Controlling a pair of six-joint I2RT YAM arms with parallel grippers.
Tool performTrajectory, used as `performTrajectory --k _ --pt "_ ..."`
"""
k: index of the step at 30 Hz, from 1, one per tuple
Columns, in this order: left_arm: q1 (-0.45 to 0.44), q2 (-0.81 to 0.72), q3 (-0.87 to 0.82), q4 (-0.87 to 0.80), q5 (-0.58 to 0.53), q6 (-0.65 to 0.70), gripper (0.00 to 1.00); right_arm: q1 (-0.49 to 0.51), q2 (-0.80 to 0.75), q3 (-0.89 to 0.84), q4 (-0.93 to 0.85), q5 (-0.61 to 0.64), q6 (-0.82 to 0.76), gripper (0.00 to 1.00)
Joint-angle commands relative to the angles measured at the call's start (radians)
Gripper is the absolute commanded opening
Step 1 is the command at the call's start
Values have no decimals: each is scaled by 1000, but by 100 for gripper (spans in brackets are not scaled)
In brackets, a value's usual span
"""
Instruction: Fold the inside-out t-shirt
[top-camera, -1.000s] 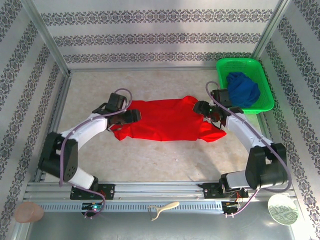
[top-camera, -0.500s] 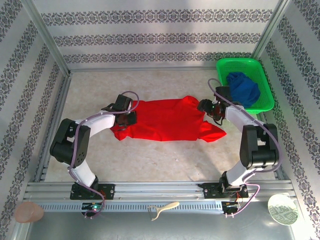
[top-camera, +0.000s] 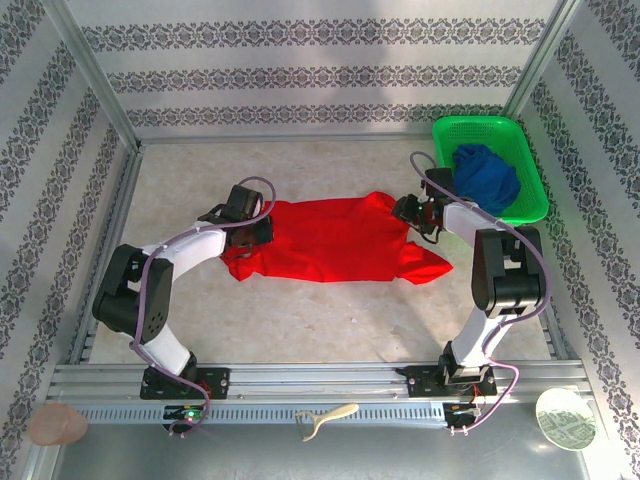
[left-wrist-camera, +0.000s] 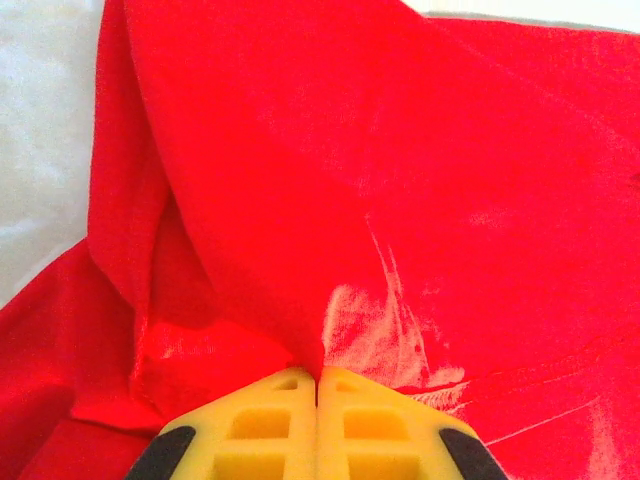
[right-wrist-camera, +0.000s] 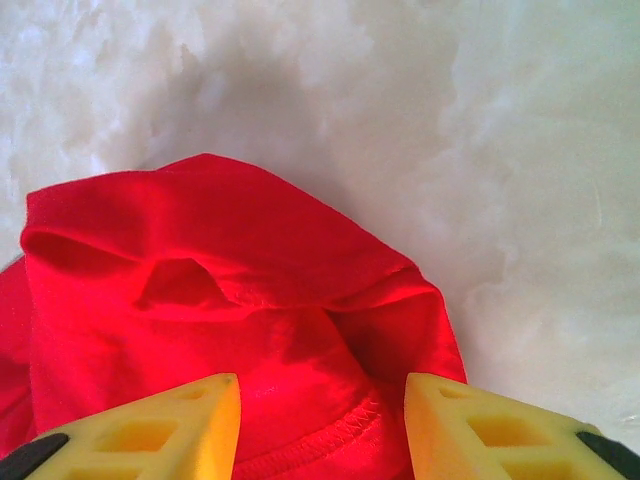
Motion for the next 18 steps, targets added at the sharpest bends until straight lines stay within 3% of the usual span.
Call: performTrajectory --k 1,5,7,9,11,18 --pt "-5 -16 17 27 10 0 0 16 39 30 26 -15 8 48" --pt "-6 -17 18 29 16 -2 0 22 77 36 32 -13 16 51" --pt "-5 -18 21 27 19 -2 0 26 92 43 33 -17 18 46" --pt "-6 -21 23 28 17 1 0 28 101 50 33 -25 14 28" --pt "-3 -24 23 26 17 1 0 28 94 60 24 -26 6 0" --pt "82 -72 156 -29 55 -9 0 14 -106 145 -82 -65 -7 0"
